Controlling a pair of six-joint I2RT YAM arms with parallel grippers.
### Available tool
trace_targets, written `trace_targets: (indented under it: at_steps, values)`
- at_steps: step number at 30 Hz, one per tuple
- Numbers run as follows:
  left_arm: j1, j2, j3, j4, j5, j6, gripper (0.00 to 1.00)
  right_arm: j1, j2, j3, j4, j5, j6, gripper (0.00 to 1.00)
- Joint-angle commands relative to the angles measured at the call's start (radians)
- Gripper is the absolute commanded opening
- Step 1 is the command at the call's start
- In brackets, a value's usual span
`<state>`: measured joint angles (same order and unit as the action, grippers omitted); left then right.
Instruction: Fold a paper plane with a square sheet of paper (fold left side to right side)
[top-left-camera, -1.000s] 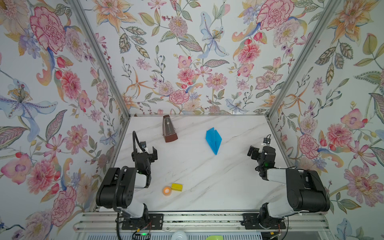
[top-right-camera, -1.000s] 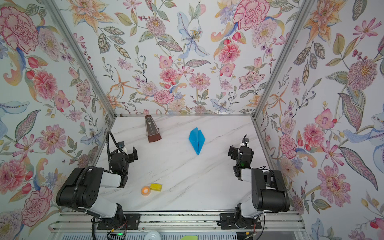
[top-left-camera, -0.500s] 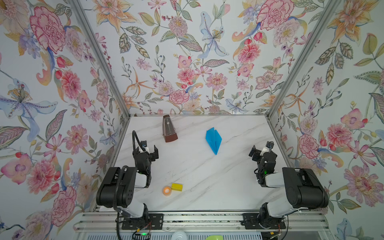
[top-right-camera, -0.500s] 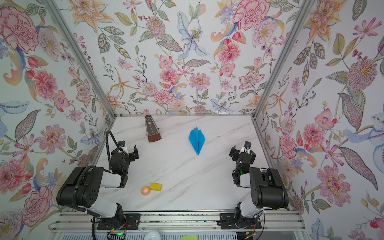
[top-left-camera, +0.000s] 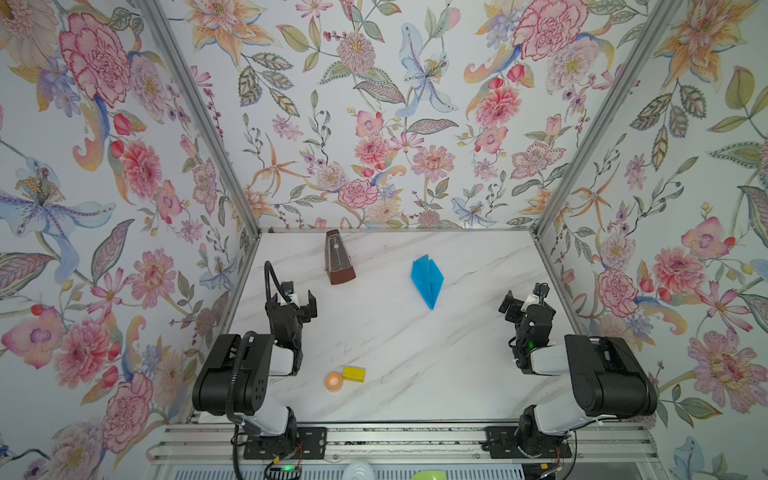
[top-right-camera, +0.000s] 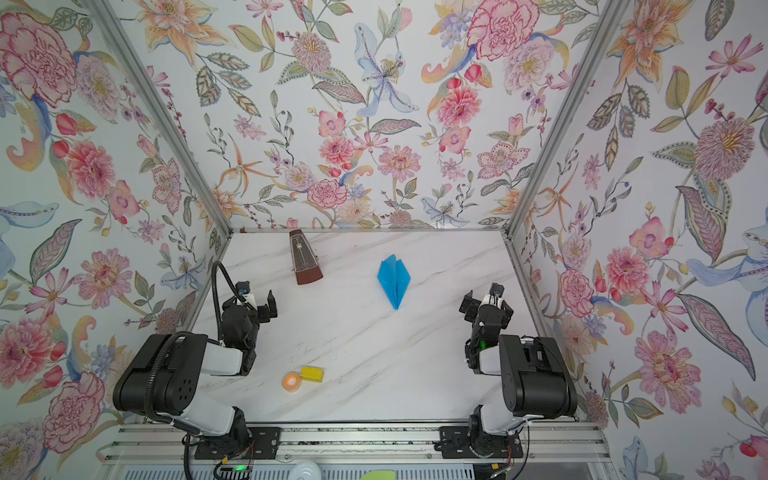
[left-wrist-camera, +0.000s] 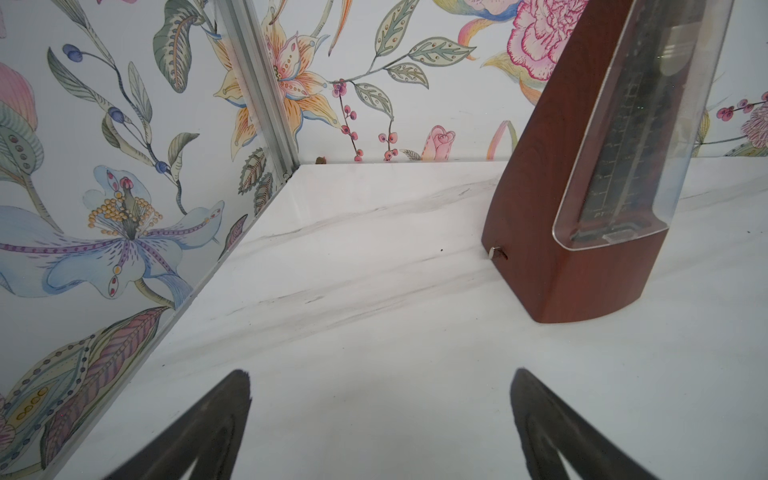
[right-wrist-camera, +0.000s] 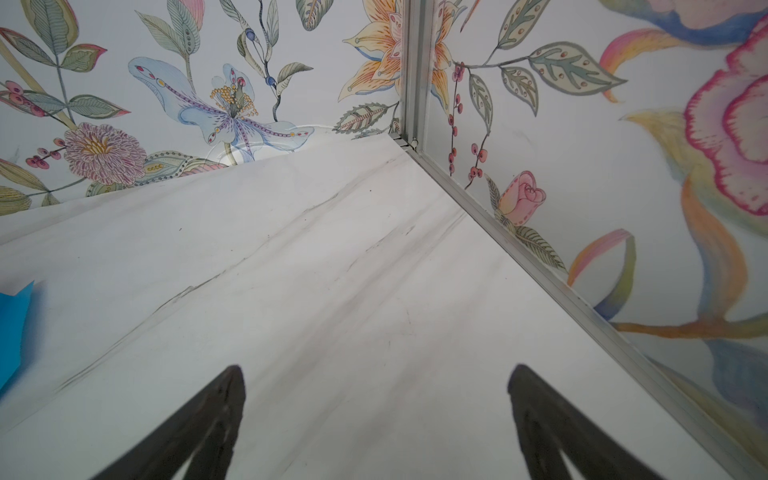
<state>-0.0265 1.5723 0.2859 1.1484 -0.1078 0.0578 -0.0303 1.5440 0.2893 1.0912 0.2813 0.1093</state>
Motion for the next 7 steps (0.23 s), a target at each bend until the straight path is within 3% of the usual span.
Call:
trace_targets:
  at_steps: [1, 7]
  values:
    - [-0.001, 0.000, -0.001, 0.041, 0.012, -0.010, 0.99, -0.004, 0.009, 0.001, 0.027, 0.018, 0.009, 0.99]
    - [0.000, 0.000, 0.000, 0.041, 0.012, -0.010, 0.99, -0.018, 0.001, 0.001, 0.014, -0.031, 0.009, 0.99]
